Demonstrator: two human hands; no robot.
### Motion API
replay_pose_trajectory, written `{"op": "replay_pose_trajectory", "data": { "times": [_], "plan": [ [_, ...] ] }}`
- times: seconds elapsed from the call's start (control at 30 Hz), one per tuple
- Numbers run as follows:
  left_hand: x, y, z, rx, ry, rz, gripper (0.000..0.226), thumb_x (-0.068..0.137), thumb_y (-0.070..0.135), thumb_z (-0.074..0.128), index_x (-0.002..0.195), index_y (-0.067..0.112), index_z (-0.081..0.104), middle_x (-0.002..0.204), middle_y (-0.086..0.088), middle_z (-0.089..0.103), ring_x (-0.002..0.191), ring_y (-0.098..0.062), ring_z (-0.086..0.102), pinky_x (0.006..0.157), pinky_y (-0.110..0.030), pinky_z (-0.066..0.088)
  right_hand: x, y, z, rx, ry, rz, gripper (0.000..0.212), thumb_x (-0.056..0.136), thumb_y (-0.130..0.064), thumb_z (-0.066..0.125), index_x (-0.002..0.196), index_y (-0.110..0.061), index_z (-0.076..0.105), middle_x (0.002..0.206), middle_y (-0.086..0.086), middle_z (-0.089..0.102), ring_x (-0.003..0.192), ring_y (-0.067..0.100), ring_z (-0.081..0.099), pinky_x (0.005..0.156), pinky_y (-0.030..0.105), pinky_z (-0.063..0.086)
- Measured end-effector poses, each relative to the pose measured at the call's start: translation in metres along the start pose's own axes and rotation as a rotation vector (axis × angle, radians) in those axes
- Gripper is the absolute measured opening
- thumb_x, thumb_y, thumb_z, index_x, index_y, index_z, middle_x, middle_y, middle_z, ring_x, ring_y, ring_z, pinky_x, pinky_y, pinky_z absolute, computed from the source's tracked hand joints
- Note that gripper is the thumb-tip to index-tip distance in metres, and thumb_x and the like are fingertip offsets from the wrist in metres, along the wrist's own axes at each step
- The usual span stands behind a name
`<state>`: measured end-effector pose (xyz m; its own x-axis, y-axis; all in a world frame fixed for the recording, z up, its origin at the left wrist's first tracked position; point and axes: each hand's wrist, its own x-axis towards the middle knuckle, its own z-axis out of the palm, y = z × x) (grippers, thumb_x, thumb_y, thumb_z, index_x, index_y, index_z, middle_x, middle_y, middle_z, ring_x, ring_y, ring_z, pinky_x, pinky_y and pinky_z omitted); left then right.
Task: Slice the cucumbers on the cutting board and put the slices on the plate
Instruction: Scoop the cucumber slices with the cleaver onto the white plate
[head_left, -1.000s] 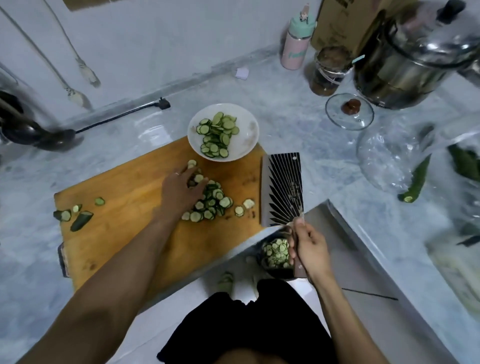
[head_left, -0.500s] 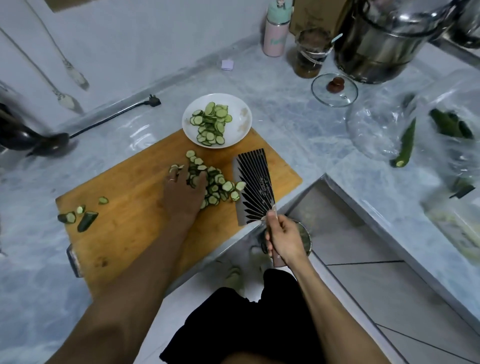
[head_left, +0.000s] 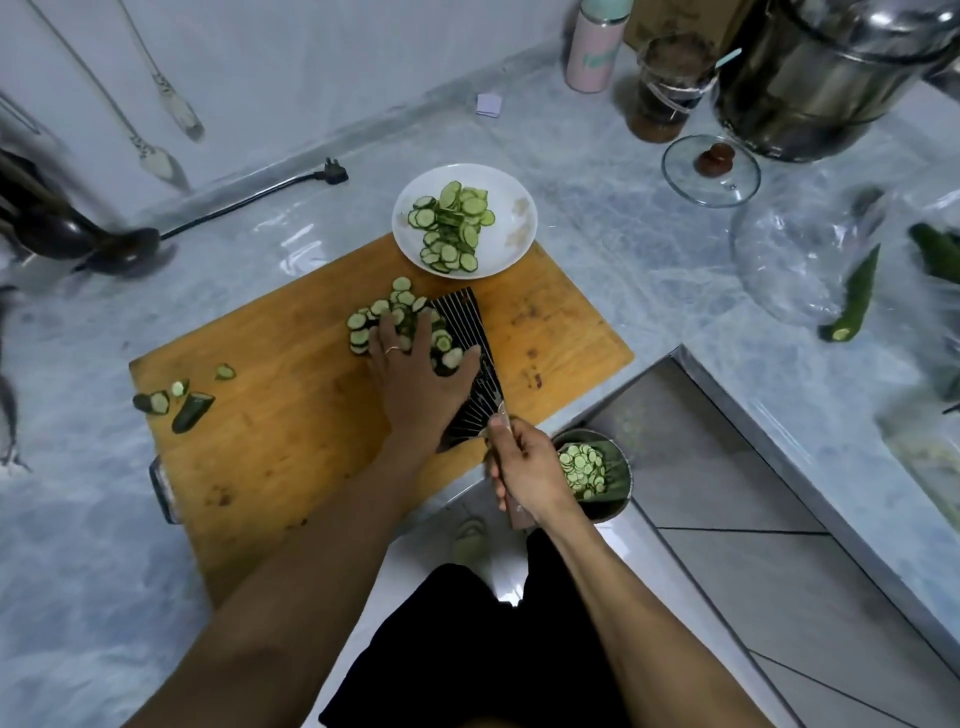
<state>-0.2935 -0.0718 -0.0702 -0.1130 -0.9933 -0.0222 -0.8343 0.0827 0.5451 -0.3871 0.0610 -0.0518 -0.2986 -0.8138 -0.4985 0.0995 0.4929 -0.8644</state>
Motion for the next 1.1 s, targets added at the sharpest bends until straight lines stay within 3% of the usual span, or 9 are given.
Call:
{"op": "replay_pose_trajectory", "data": {
  "times": [0.17,0.3,0.47,0.63,0.77,0.9,1.1],
  "plan": [
    [-0.001,0.0,0.008,0.049,0.147,0.135,0.056,0.087,0.056,0.054,0.133,0.025,0.06,0.15,-0.014,0.043,0.141,-0.04,0.032,0.118,-0.05,0.023,-0.003,-0.005,-0.004,0.014,-0.016,0.032,0.033,0.104,-0.038,0.047,0.093,-0.007,0.055,0.058,0.001,0.052,0.039,0.014,0.044,0.038,0.025,0.041],
    [-0.005,-0.004,0.003,0.028,0.192,0.182,0.044,0.09,0.046,0.053,0.124,0.022,0.067,0.139,-0.014,0.055,0.137,-0.041,0.037,0.115,-0.048,0.026,-0.007,-0.01,-0.006,0.004,-0.055,0.042,0.03,0.103,-0.038,0.047,0.088,-0.014,0.055,0.061,0.002,0.053,0.041,0.013,0.045,0.039,0.025,0.04],
    [-0.014,-0.001,-0.015,0.051,0.13,0.112,0.042,0.091,0.039,0.057,0.129,0.023,0.063,0.147,-0.012,0.047,0.143,-0.041,0.025,0.111,-0.051,0.029,-0.011,-0.018,-0.002,0.001,-0.111,0.035,0.031,0.104,-0.037,0.047,0.084,-0.014,0.056,0.057,0.001,0.053,0.04,0.015,0.044,0.038,0.026,0.041],
    [-0.01,-0.005,-0.029,0.099,0.061,0.025,0.054,0.091,0.054,0.053,0.137,0.026,0.054,0.155,-0.007,0.036,0.146,-0.035,0.018,0.114,-0.05,0.021,-0.005,-0.031,0.004,-0.042,-0.193,0.022,0.035,0.104,-0.038,0.046,0.081,-0.012,0.053,0.055,0.001,0.049,0.041,0.017,0.044,0.038,0.026,0.041],
    [-0.009,-0.007,-0.036,0.113,0.105,0.015,0.057,0.087,0.059,0.056,0.133,0.025,0.056,0.15,-0.006,0.042,0.142,-0.034,0.024,0.111,-0.05,0.027,0.001,-0.044,0.008,-0.071,-0.236,0.001,0.04,0.104,-0.039,0.047,0.077,-0.009,0.049,0.05,0.001,0.047,0.037,0.018,0.042,0.037,0.025,0.038],
    [0.004,-0.003,-0.044,0.076,0.154,0.032,0.045,0.093,0.046,0.054,0.13,0.022,0.06,0.145,-0.008,0.049,0.14,-0.036,0.029,0.111,-0.049,0.027,0.011,-0.059,0.007,-0.044,-0.27,-0.005,0.043,0.104,-0.039,0.047,0.073,-0.009,0.047,0.048,0.001,0.045,0.036,0.018,0.04,0.037,0.025,0.038],
    [0.034,0.021,-0.052,0.106,0.198,0.058,0.047,0.092,0.047,0.043,0.128,0.023,0.062,0.144,-0.005,0.051,0.139,-0.034,0.032,0.111,-0.051,0.031,0.027,-0.086,-0.006,-0.028,-0.257,-0.034,0.038,0.103,-0.039,0.048,0.081,-0.008,0.049,0.057,0.005,0.046,0.04,0.018,0.042,0.039,0.025,0.038]
  ]
}}
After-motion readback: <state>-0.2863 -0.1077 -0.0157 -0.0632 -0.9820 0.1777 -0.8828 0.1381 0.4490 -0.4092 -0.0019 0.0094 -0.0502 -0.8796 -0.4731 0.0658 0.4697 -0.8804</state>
